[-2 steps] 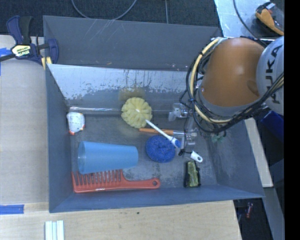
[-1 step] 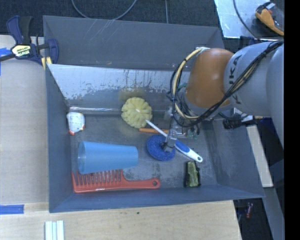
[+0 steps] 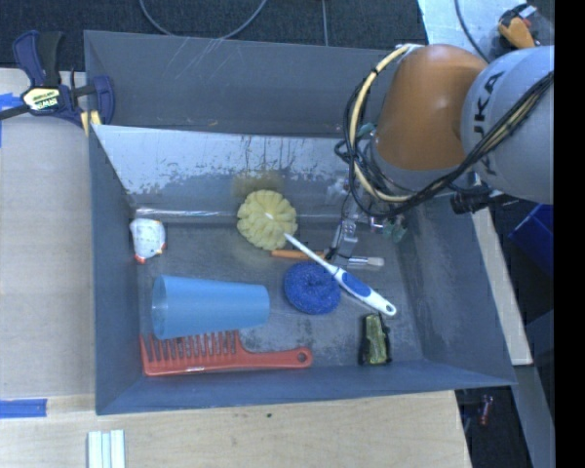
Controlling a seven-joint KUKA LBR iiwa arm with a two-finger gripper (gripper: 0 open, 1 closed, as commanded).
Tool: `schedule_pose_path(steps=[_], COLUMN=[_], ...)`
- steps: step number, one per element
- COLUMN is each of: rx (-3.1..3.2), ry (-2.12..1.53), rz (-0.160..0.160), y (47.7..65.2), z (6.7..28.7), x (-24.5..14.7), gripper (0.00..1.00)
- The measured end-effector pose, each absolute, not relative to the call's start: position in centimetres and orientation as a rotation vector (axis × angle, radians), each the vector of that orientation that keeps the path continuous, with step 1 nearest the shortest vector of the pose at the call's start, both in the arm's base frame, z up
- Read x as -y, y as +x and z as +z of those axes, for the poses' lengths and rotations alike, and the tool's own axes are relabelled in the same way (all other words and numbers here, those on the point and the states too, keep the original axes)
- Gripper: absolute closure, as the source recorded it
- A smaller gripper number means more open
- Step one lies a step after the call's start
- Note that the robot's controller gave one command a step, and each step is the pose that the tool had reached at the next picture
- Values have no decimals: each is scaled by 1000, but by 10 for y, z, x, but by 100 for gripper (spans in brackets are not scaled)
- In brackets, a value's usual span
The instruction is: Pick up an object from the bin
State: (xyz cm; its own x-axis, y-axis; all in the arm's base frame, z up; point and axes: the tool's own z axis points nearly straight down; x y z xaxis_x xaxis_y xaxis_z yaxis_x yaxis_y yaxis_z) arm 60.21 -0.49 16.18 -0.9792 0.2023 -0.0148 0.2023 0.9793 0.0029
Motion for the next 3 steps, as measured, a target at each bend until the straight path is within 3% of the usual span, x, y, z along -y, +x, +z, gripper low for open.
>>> schedule_pose_path(steps=[1, 2, 3], rx=[-3077, -3029, -2985], ry=[644, 786, 939], rz=[0, 8, 4], y=[560, 567, 561], z=[99, 71, 74], x=[-23, -6, -26], gripper=[0, 0, 100])
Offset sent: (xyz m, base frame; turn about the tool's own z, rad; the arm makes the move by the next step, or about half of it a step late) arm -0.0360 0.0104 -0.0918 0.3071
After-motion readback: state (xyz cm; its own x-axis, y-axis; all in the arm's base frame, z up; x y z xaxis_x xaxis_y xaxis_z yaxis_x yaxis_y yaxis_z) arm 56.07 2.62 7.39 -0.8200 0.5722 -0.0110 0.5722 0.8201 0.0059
